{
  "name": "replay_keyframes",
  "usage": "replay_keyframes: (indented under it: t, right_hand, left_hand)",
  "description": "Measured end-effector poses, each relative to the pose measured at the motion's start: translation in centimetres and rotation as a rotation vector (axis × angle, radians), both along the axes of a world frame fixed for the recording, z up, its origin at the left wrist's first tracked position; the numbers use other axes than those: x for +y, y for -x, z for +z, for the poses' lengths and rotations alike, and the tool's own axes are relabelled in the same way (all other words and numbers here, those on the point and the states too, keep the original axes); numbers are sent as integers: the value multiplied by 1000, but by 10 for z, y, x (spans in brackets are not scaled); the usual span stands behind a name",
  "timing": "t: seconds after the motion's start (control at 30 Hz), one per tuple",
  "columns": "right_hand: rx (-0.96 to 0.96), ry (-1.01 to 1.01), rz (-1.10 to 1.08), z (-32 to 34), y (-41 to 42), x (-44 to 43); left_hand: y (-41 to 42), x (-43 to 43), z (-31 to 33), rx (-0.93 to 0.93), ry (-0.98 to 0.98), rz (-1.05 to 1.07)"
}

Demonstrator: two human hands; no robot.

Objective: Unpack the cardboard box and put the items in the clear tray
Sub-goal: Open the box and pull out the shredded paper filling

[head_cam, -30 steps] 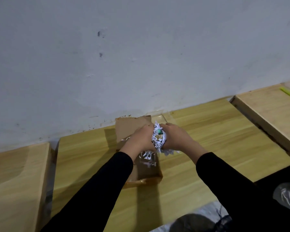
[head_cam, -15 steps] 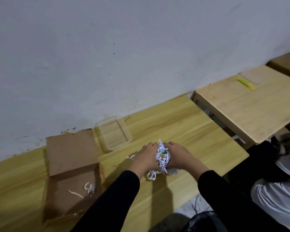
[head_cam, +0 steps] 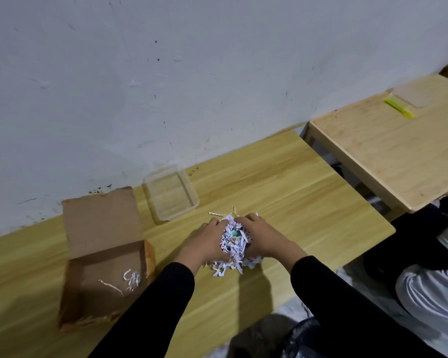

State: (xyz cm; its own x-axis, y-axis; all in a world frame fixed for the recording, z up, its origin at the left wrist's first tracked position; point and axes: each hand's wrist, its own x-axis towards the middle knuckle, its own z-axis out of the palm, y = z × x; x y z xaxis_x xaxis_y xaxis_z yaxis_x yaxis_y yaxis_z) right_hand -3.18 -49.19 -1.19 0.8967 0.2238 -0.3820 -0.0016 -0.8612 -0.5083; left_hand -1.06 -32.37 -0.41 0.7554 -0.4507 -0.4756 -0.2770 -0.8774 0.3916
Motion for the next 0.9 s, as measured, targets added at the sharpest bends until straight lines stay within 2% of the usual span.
replay_keyframes:
  t: [0.4, 0.7, 0.9]
  right_hand:
    - [-56, -30, -49, 46, 9, -6]
    - [-182, -36, -44, 73, 12, 6]
    - [-259, -94, 29, 85, 2, 56]
  left_hand:
    - [5, -1, 33, -46, 58, 7]
    - [11, 13, 60, -191, 107, 23]
    - [16, 68, 74, -318, 192, 234]
